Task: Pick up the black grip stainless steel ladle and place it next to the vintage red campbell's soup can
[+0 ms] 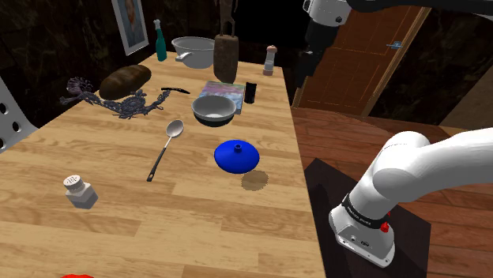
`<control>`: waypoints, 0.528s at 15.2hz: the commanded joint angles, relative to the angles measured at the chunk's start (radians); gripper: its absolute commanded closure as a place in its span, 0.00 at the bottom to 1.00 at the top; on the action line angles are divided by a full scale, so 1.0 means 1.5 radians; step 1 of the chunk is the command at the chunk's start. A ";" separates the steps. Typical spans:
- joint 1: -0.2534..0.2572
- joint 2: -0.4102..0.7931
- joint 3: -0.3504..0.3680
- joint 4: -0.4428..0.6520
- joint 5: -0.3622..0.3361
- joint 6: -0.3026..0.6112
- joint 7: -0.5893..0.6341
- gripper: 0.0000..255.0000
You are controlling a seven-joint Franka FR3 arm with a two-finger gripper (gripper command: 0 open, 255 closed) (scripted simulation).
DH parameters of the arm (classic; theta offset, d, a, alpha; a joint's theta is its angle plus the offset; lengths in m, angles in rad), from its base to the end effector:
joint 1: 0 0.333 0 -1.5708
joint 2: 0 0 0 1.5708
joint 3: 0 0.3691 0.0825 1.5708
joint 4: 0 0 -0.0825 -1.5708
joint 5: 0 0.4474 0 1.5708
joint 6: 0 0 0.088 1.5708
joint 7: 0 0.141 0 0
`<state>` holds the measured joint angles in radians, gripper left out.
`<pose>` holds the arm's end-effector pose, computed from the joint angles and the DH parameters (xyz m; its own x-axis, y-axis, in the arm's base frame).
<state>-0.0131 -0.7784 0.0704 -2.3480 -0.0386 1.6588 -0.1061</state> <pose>0.3469 0.0211 0.6038 0.9857 0.1498 0.0777 0.1421 -0.9851 0.0967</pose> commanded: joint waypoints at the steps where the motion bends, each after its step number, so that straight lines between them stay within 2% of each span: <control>1: 0.000 0.000 0.000 0.000 0.000 0.000 0.000 0.00; 8: -0.010 0.073 0.125 -0.002 0.060 0.057 0.216 0.00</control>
<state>-0.0263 -0.6882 0.2265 -2.3535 0.0375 1.7299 0.1619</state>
